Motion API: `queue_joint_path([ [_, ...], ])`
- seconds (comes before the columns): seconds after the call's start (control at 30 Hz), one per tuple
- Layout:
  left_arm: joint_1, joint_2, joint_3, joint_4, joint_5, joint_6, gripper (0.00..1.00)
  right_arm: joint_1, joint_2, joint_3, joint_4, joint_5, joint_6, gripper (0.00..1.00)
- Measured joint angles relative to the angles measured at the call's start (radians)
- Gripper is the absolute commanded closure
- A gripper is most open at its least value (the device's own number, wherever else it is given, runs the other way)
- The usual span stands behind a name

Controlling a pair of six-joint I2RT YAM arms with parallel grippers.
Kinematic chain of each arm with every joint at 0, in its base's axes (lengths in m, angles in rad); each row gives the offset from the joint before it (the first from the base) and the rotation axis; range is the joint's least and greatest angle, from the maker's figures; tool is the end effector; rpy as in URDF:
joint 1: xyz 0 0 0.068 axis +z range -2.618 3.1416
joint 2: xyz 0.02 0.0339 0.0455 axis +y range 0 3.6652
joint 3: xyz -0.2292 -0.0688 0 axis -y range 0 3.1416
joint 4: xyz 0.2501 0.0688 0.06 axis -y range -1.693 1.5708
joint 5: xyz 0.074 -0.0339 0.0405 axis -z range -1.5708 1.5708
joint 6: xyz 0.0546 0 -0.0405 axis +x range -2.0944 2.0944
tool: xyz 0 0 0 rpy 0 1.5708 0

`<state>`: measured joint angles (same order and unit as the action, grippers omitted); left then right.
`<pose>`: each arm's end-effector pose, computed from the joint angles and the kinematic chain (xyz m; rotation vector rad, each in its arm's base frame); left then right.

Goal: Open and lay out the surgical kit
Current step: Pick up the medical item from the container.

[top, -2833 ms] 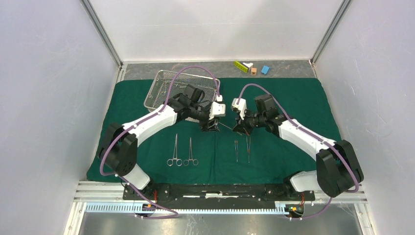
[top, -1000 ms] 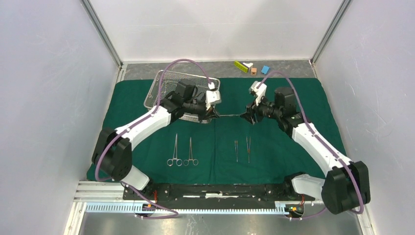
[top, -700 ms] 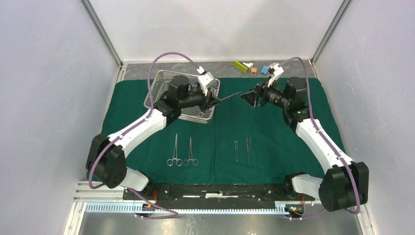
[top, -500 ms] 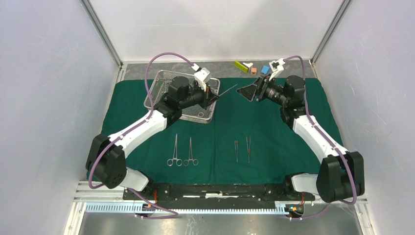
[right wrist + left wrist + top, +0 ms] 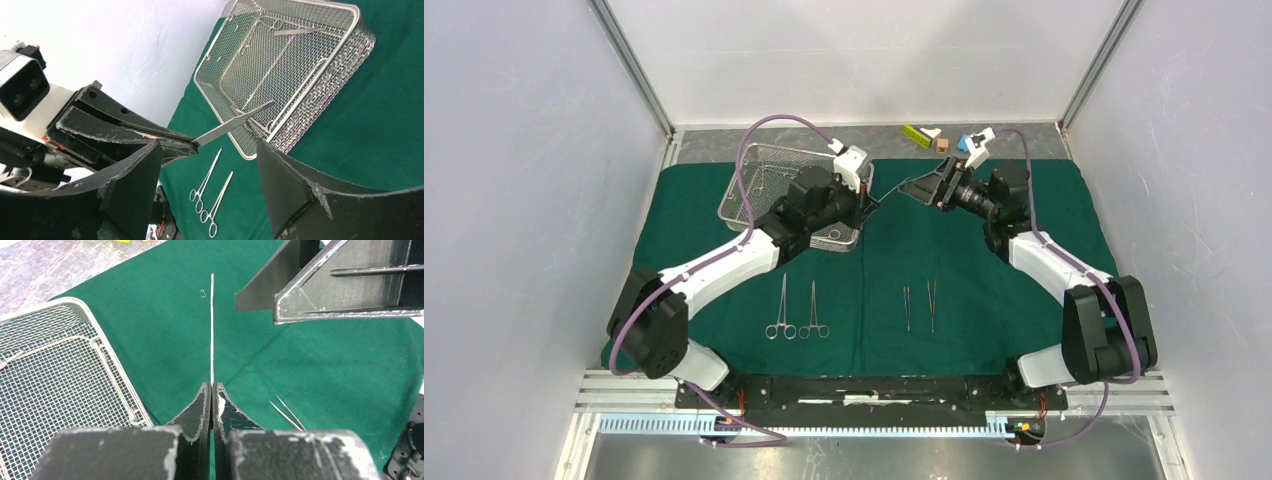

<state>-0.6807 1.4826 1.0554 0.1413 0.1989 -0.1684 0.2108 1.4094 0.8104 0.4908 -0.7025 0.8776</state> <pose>0.2844 -0.2442 0.2568 0.6245 1.8190 -0.7656 0.3237 0.1053 0.2358 0.0292 1.8575 1.3731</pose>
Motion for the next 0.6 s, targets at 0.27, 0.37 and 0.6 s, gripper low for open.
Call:
queue_joint_path([
  [0.27,-0.042,0.014,0.016,-0.021,-0.085,0.008,0.98,0.023,0.053,-0.016,0.058,-0.001,0.052,0.31],
  [0.37,-0.051,0.014,0.02,-0.031,-0.11,0.023,0.98,0.025,0.063,-0.032,0.085,-0.002,0.071,0.32],
  [0.6,-0.073,0.014,0.021,-0.04,-0.16,0.101,0.98,0.025,0.09,-0.048,0.176,-0.005,0.132,0.37],
])
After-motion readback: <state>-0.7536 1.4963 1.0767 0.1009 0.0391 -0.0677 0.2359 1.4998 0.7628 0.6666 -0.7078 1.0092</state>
